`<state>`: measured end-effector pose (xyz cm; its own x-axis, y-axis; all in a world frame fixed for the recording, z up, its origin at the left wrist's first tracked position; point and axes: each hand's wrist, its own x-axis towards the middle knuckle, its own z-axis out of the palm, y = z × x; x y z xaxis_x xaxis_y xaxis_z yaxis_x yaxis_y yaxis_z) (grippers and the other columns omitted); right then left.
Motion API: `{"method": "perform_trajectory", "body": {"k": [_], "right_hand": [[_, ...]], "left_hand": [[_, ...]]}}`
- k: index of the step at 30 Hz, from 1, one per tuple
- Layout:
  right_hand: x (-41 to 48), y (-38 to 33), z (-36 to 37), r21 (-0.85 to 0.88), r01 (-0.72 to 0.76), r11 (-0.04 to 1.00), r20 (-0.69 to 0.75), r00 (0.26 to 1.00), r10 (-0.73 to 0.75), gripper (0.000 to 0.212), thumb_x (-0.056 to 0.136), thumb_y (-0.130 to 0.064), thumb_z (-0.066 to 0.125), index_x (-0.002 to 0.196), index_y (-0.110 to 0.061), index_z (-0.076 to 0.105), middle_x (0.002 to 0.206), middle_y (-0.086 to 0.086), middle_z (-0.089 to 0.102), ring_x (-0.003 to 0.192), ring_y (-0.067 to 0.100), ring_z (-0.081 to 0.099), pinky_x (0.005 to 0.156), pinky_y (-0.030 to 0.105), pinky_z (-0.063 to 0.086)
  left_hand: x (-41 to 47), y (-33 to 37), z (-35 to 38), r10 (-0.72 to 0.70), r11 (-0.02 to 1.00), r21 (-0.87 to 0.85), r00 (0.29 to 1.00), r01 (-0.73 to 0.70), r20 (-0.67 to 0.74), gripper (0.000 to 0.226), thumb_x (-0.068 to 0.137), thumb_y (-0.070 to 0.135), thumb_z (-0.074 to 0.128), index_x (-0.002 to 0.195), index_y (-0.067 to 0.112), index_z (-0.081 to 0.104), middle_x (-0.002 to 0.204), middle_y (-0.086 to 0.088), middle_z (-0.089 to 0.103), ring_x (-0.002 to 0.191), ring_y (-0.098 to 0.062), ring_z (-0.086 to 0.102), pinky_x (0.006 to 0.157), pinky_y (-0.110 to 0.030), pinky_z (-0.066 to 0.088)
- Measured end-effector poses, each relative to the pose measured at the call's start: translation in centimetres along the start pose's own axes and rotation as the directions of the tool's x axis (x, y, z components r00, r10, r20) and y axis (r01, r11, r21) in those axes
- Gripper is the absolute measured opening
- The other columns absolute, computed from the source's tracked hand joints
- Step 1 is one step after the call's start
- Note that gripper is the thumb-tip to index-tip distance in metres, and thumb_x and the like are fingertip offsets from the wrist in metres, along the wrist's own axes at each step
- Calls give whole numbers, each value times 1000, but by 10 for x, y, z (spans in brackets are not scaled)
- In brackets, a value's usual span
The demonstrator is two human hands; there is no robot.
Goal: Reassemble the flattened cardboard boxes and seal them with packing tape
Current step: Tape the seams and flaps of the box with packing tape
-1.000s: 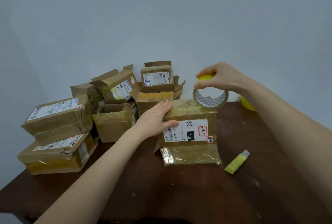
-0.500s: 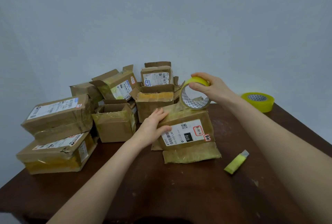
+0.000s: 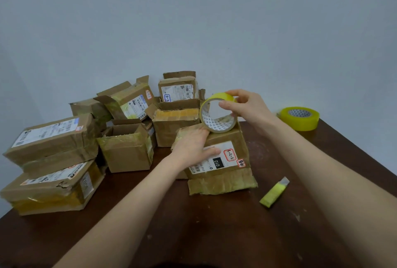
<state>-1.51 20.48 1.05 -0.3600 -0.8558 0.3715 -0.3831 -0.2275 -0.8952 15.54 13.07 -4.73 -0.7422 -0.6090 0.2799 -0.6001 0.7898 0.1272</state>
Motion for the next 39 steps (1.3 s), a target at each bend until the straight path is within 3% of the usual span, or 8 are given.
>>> {"method": "perform_trajectory", "body": {"k": [7,9,12,18,22,26,31,39], "right_hand": [[16,-13,-22,-99,45,994,36,999,-41,44,79,-30,77,120,-17,67,86,-18,59,63,-12,51,59,6,37],[16,-15,-31,-118,49,992,5,999,-49,45,77,-32,78,119,-17,69,97,-15,64,79,-11,55,66,4,38],[15,-15,-57,-275,54,960,4,998,-55,42,74,-35,80,113,-21,71,112,-8,66,106,4,57,87,16,39],[3,33,-61,-225,-51,973,-44,998,42,40,79,-33,76,117,-18,69,117,-6,65,113,8,56,91,20,37],[-4,36,-59,-160,-105,982,-45,994,99,34,81,-33,74,113,-22,71,112,-9,67,107,4,57,85,17,37],[-15,28,-50,-163,-122,979,86,987,138,26,79,-33,76,104,-28,72,109,-11,69,102,2,60,82,15,43],[-33,50,-22,-124,-136,983,71,987,145,26,76,-39,77,100,-32,71,108,-4,68,98,13,64,88,37,55],[-33,51,-24,-178,-153,972,121,977,176,34,80,-38,74,111,-28,66,98,-4,65,78,6,59,65,20,47]], "left_hand": [[2,-1,0,2,1000,-8,1000,-2,24,80,83,57,57,148,19,27,156,1,26,140,-18,30,113,-41,30],[1,0,0,-16,1000,-1,999,16,35,80,85,55,56,150,20,23,158,2,21,142,-18,27,114,-41,27],[-2,1,-3,-84,996,21,995,83,58,79,91,50,53,153,20,14,160,4,11,144,-16,20,115,-37,25],[-6,12,-8,-88,996,18,995,87,55,72,93,46,51,152,30,12,160,3,10,144,-15,20,112,-36,28],[-12,8,-17,-41,999,27,996,39,85,71,94,46,50,152,32,11,160,6,7,144,-14,20,110,-36,30],[-28,-7,-33,8,988,150,988,-32,157,69,94,46,49,151,34,13,159,11,13,143,-12,22,110,-37,34],[-33,-8,-30,0,978,205,984,-36,176,74,90,58,47,149,19,26,155,0,30,140,-17,29,114,-36,28],[-17,21,-11,-38,982,189,969,-9,245,81,89,64,42,153,27,9,160,8,5,147,-12,9,116,-44,22]]}}
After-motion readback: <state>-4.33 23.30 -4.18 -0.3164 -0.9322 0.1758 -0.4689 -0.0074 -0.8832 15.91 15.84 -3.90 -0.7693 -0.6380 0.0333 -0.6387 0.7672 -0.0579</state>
